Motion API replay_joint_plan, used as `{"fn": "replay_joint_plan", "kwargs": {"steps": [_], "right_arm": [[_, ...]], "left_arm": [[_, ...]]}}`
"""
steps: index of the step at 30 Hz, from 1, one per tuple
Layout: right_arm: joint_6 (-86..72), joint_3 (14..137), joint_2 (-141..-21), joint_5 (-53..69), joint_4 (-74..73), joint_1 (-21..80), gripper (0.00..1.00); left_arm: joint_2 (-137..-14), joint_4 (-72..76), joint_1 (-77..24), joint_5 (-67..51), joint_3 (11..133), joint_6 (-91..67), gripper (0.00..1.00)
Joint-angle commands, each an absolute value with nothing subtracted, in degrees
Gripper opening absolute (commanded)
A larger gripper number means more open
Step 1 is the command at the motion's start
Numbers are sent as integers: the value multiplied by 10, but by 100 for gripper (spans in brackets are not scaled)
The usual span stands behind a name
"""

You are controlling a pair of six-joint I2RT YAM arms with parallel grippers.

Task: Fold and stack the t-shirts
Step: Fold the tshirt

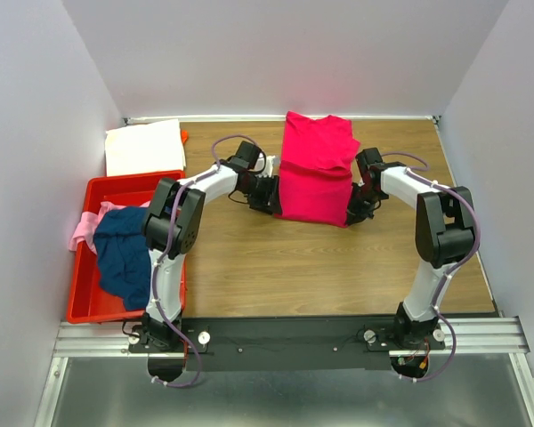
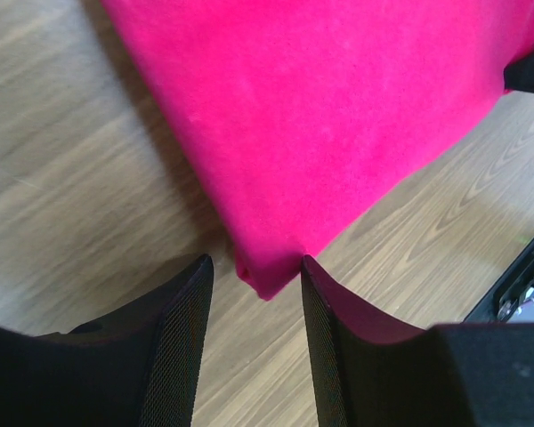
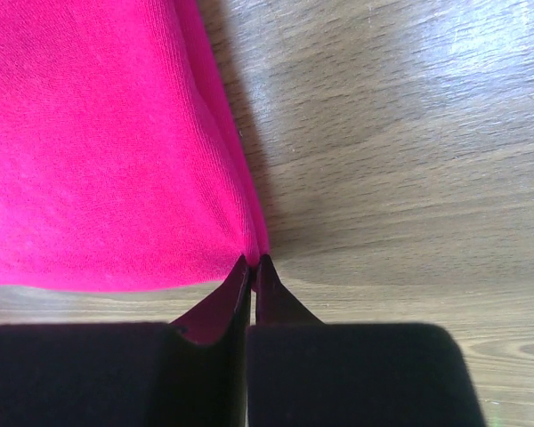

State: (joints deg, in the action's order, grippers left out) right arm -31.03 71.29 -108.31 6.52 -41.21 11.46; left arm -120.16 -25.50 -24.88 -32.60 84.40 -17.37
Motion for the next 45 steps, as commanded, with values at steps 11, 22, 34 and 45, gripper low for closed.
{"fn": "replay_joint_plan", "kwargs": {"steps": [11,22,34,45], "right_arm": [[-291,693,-1103,62,-421,116,1],[-272,704,-1064,57,-439,116,0],[-269,701,-944,28,-530,115,0],[-285,664,-840,33,-592,117,0]], "left_arm": [[-1225,-287,-264,-306,860,-174,28],[-1200,-295,-265,-297,880,-182,0],[-1092,-332,-265,-287,860,-192,0],[-976,-343,-270,-277,756,-205,0]]}}
